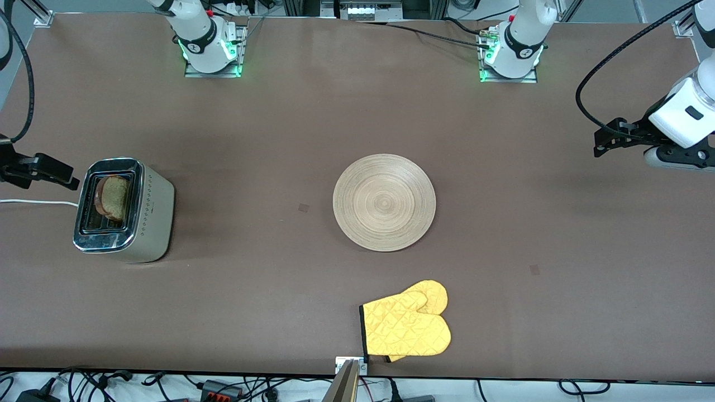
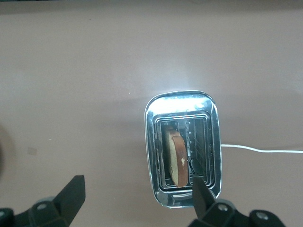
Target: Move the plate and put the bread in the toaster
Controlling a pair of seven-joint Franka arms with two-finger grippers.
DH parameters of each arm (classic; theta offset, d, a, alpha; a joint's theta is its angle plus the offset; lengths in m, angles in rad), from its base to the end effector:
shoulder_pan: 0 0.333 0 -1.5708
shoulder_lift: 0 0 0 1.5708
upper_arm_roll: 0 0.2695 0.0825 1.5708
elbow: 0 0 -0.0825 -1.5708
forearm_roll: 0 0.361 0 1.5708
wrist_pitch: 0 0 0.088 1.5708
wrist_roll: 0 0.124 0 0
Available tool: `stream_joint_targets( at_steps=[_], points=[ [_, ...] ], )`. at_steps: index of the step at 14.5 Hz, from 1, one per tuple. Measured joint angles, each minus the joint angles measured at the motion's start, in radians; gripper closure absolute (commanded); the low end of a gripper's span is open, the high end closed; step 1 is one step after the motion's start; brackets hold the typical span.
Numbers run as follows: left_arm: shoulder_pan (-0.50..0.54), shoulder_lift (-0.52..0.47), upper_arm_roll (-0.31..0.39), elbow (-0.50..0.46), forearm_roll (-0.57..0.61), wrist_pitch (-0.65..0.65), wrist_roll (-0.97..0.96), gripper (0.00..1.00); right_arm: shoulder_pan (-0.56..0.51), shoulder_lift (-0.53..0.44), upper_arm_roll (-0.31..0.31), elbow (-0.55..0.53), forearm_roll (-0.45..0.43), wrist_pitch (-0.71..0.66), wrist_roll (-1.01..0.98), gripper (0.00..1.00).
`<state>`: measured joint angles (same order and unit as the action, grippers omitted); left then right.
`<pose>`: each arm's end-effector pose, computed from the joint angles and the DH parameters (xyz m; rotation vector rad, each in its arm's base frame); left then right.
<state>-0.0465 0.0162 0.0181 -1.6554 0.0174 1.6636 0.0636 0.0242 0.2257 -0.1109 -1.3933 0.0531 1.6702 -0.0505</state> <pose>0.5412 -0.0134 0.5222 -3.1207 0.1463 0.0130 0.5981 -0.0395 0.5236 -3.1153 0.0571 -0.0847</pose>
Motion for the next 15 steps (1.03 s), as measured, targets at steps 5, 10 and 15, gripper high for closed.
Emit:
stream_joint_targets(
  at_steps=[5, 10, 15],
  points=[
    [0.000, 0.000, 0.000, 0.000, 0.000, 0.000, 0.000, 0.00, -0.015, -0.009, 0.013, -0.024, 0.000, 0.000, 0.000, 0.00],
    [0.000, 0.000, 0.000, 0.000, 0.000, 0.000, 0.000, 0.00, -0.013, -0.120, 0.023, -0.211, -0.038, 0.042, 0.000, 0.00],
    [0.000, 0.000, 0.000, 0.000, 0.000, 0.000, 0.000, 0.00, -0.007, -0.248, 0.032, -0.345, -0.060, 0.060, 0.000, 0.00]
  ],
)
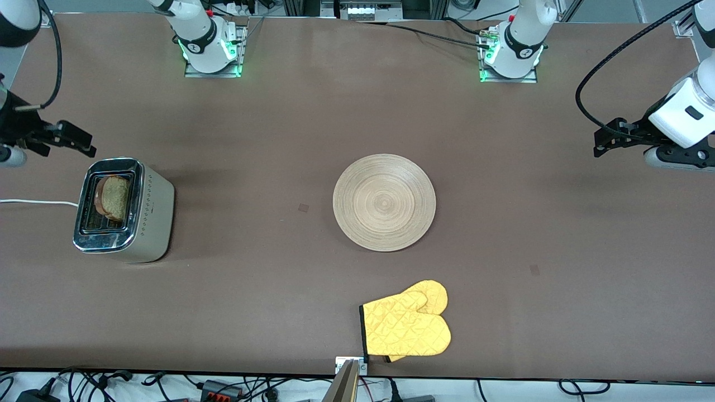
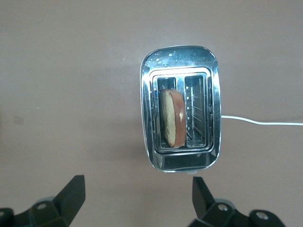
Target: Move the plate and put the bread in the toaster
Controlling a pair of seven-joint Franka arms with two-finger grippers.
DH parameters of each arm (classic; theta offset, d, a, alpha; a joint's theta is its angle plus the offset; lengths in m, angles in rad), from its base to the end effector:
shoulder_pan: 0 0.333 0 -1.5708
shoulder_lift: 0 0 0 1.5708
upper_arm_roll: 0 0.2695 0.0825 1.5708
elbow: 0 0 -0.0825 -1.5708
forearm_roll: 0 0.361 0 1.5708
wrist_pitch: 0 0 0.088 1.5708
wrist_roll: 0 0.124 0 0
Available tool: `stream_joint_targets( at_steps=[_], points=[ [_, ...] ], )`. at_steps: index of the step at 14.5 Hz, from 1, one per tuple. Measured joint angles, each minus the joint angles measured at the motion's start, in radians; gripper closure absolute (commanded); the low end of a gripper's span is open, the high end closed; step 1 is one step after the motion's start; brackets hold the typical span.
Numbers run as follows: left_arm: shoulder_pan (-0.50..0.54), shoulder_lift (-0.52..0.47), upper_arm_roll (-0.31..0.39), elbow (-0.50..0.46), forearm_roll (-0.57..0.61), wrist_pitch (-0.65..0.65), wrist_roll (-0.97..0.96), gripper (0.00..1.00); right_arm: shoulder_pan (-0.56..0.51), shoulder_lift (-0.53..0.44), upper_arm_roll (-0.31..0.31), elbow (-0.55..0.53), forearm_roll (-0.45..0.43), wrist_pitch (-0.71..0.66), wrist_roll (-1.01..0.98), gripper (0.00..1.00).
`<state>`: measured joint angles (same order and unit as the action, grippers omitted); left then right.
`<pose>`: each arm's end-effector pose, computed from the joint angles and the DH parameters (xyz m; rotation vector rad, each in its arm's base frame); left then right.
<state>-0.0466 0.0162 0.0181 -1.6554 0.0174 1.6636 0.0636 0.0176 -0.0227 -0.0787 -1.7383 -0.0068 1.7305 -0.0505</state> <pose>0.5412 -0.0135 0.5222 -3.1207 0.1464 0.0130 0.5343 -0.0337 0.5111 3.1357 -0.0150 0.0228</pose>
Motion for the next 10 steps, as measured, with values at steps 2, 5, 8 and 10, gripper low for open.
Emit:
stream_joint_targets(
  at_steps=[2, 5, 8, 10],
  points=[
    [0.000, 0.000, 0.000, 0.000, 0.000, 0.000, 0.000, 0.00, 0.000, -0.021, 0.000, -0.001, 0.000, -0.021, 0.000, 0.00],
    [0.000, 0.000, 0.000, 0.000, 0.000, 0.000, 0.000, 0.00, 0.000, -0.028, 0.000, -0.001, 0.000, -0.023, 0.000, 0.00],
    [0.000, 0.000, 0.000, 0.000, 0.000, 0.000, 0.000, 0.00, 0.000, -0.025, 0.000, -0.001, 0.000, -0.023, 0.001, 0.00],
    [0.000, 0.000, 0.000, 0.000, 0.000, 0.000, 0.000, 0.00, 0.000, -0.025, 0.000, -0.001, 0.000, -0.023, 0.001, 0.00]
  ],
)
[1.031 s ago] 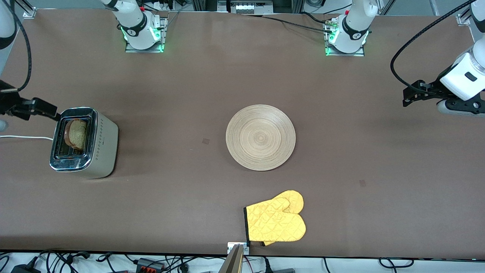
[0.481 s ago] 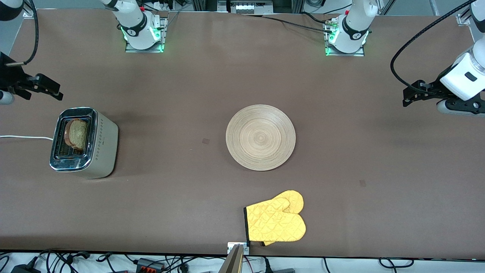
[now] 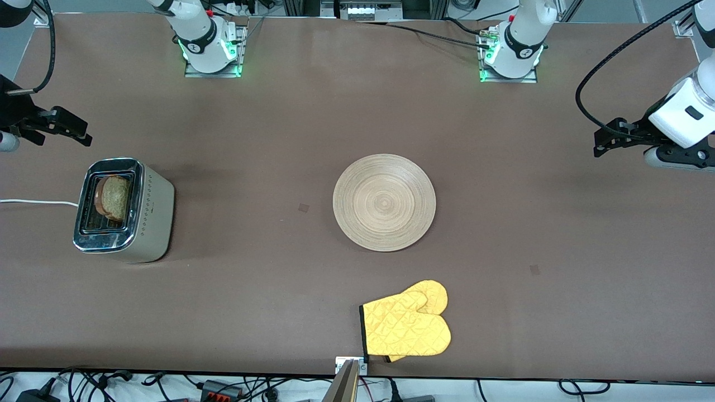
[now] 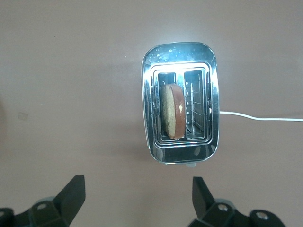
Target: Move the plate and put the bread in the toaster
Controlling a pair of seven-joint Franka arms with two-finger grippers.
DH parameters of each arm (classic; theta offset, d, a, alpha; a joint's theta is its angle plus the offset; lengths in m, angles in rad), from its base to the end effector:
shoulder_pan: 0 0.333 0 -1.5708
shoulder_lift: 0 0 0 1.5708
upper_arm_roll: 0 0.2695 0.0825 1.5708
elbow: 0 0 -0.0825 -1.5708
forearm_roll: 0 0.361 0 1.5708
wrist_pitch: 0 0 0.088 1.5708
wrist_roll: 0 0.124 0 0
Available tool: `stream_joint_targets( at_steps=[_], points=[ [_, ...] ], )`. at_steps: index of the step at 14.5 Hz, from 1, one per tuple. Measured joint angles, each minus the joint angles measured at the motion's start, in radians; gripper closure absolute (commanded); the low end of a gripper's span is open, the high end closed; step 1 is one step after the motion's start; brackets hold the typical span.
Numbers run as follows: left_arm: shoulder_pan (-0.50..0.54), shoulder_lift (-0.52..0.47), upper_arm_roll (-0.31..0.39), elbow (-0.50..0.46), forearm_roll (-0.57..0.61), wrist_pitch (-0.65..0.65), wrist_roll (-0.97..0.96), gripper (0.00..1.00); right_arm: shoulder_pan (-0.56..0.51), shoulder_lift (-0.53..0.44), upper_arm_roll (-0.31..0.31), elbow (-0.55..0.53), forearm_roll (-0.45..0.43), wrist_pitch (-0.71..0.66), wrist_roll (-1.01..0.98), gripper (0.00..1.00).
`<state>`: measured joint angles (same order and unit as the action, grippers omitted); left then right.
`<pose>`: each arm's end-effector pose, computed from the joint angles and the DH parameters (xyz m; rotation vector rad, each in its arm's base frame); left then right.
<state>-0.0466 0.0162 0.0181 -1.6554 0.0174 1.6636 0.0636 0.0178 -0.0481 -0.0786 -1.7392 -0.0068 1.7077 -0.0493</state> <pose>0.5412 -0.0135 0.5222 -3.1207 0.1464 0.0130 0.5268 -0.0335 0.5221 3.1376 -0.0166 0.0255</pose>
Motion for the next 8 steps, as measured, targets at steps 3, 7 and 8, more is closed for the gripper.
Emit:
stream_joint_targets(
  at_steps=[3, 7, 8],
  points=[
    [0.000, 0.000, 0.000, 0.000, 0.000, 0.000, 0.000, 0.00, 0.000, 0.000, 0.000, 0.000, 0.000, -0.007, 0.001, 0.00],
    [0.000, 0.000, 0.000, 0.000, 0.000, 0.000, 0.000, 0.00, 0.002, 0.001, 0.000, 0.000, 0.000, -0.020, 0.001, 0.00],
    [0.000, 0.000, 0.000, 0.000, 0.000, 0.000, 0.000, 0.00, 0.002, 0.001, 0.000, 0.000, 0.000, -0.026, 0.001, 0.00]
  ],
)
